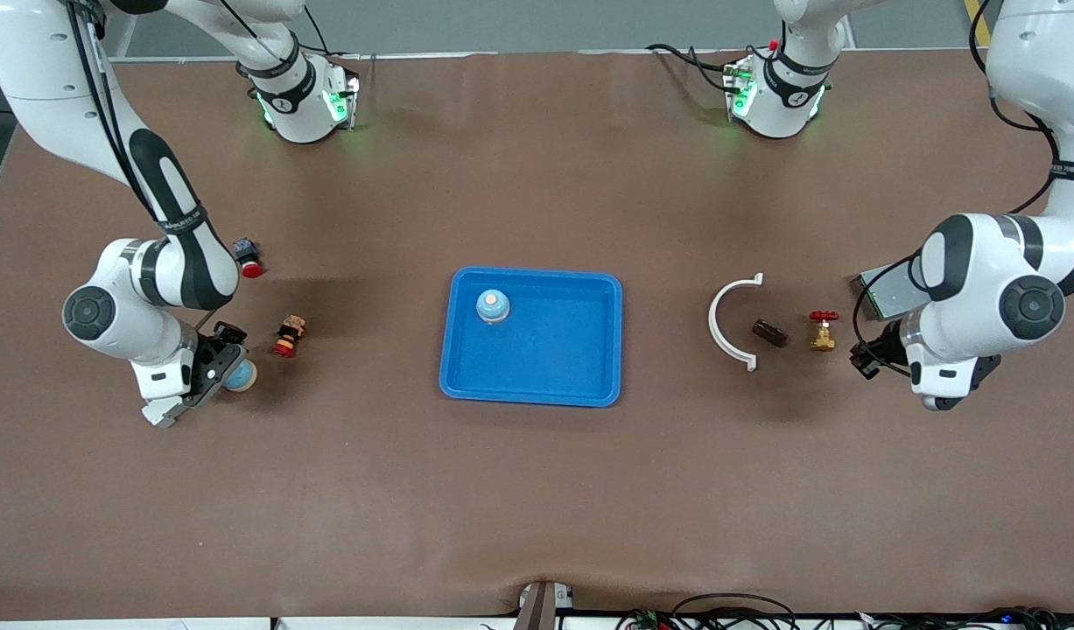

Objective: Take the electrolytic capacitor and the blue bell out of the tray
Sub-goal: 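Grasp the second capacitor with the left gripper while the right gripper lowers the bell, then place the capacitor near the brass valve while the right gripper returns to the tray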

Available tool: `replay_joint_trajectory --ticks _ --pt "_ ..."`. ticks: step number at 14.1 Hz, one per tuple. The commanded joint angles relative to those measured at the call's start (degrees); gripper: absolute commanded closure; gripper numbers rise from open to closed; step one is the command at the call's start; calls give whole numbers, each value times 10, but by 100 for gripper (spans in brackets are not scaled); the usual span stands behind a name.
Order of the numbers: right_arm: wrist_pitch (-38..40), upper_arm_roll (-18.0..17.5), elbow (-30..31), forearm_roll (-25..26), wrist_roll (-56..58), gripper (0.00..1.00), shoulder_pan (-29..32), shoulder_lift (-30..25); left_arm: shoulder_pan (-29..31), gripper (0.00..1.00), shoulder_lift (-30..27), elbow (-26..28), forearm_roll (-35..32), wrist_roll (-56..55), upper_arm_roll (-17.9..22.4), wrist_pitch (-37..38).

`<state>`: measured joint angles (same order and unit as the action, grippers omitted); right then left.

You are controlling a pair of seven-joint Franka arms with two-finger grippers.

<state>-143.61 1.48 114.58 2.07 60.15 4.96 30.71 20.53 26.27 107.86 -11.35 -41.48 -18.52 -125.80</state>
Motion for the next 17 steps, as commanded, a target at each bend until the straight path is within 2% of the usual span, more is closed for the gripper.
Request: replay_joint_trajectory --ticks 1,4,6,7,8,12,15,17 --pt "46 -13 -14 -14 -8 0 11 -9 26 100 29 0 -48 29 -4 -37" --pt "177 -14 -60 -35 -85 0 1 -22 30 100 55 -4 -74 30 -4 -58" --pt "206 -14 -60 -35 -155 0 -20 -49 31 65 66 -5 -101 30 -4 -60" --pt "231 -14 -60 -35 -204 0 -42 -62 32 35 65 -6 -103 30 -4 -60" --pt "255 -14 -60 -35 -264 0 -61 -77 32 0 64 -7 -103 30 -4 -60" --pt "297 -15 -59 -35 -468 0 -134 -114 46 0 35 -7 -97 30 -10 -49" --pt "299 -15 -59 -35 -595 0 -191 -129 47 0 1 -12 -84 34 -48 -6" --pt "294 -16 -60 -37 -664 0 -220 -130 46 0 -11 -43 -55 33 -70 36"
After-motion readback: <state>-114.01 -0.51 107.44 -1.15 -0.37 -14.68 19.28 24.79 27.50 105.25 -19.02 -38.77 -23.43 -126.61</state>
